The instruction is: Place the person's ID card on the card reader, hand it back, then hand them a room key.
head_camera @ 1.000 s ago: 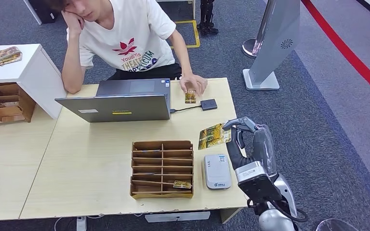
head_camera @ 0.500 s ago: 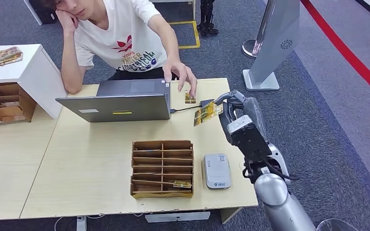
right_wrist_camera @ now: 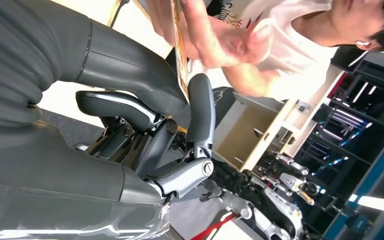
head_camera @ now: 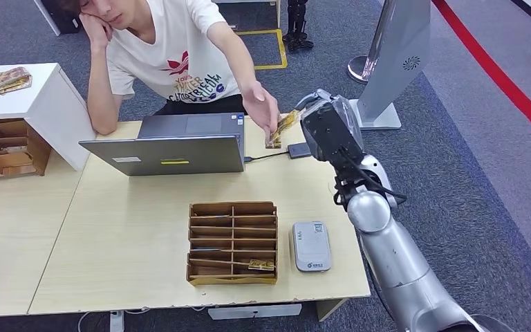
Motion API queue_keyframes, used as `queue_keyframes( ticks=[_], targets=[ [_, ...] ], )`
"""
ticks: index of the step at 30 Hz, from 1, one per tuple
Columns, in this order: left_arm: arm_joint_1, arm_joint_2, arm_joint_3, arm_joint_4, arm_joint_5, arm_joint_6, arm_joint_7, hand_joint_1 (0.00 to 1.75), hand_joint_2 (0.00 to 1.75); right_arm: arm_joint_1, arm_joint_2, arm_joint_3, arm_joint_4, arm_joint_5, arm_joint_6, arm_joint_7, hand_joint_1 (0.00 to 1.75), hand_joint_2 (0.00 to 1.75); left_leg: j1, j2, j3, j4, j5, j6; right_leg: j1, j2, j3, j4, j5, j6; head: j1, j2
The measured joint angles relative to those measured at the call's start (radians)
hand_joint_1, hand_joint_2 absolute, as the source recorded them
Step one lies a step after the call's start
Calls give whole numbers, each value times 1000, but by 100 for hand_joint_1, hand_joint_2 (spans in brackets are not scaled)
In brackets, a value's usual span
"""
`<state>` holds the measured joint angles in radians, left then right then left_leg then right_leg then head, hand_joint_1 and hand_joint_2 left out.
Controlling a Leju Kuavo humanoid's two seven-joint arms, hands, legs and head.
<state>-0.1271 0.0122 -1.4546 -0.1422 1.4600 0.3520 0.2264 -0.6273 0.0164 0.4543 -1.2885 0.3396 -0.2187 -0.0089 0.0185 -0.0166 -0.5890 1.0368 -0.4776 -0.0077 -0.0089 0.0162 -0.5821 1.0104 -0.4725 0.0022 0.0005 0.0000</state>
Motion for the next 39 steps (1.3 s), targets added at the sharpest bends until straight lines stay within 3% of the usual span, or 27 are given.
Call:
queue_keyframes(
  ticks=[3,4,5,7,8,9,18,25,34,39],
  targets=[
    [-1,0,-12,0,-7,-1,3,0,175,-46,24,-3,75,12,1,12,175,175,0,0,0,0,0,0,0,0,0,0,0,0,0,0],
    [-1,0,-16,0,-8,-2,5,0,175,-56,31,-3,96,15,1,15,164,175,0,0,0,0,0,0,0,0,0,0,0,0,0,0],
    [-1,0,-20,0,-9,-2,6,0,175,-65,37,-3,115,17,1,16,121,175,0,0,0,0,0,0,0,0,0,0,0,0,0,0],
    [-1,0,-24,0,-10,-2,10,0,175,-77,48,-4,149,23,1,17,34,87,0,0,0,0,0,0,0,0,0,0,0,0,0,0],
    [-2,0,-25,0,-11,-3,10,0,175,-81,52,-4,164,26,3,18,0,44,0,0,0,0,0,0,0,0,0,0,0,0,0,0],
    [-2,0,-26,0,-11,-3,10,0,175,-85,56,-4,177,29,7,18,0,0,0,0,0,0,0,0,0,0,0,0,0,0,0,0],
    [-2,0,-30,0,3,-10,11,0,175,-90,77,2,241,-6,130,-12,0,0,0,0,0,0,0,0,0,0,0,0,0,0,0,0],
    [-1,0,-30,0,27,-14,2,0,175,-26,74,41,169,-177,335,-94,0,0,0,0,0,0,0,0,0,0,-1,0,0,0,0,0],
    [0,3,-30,0,43,-32,-19,0,175,123,-2,116,-27,-527,675,-261,0,0,0,0,0,0,-1,0,0,0,-1,-1,-1,0,0,0],
    [1,4,-30,0,52,-38,-23,0,175,241,-51,138,-121,-621,789,-330,0,0,0,0,-1,0,-1,1,0,0,-1,-1,-1,1,0,0]
  ],
)
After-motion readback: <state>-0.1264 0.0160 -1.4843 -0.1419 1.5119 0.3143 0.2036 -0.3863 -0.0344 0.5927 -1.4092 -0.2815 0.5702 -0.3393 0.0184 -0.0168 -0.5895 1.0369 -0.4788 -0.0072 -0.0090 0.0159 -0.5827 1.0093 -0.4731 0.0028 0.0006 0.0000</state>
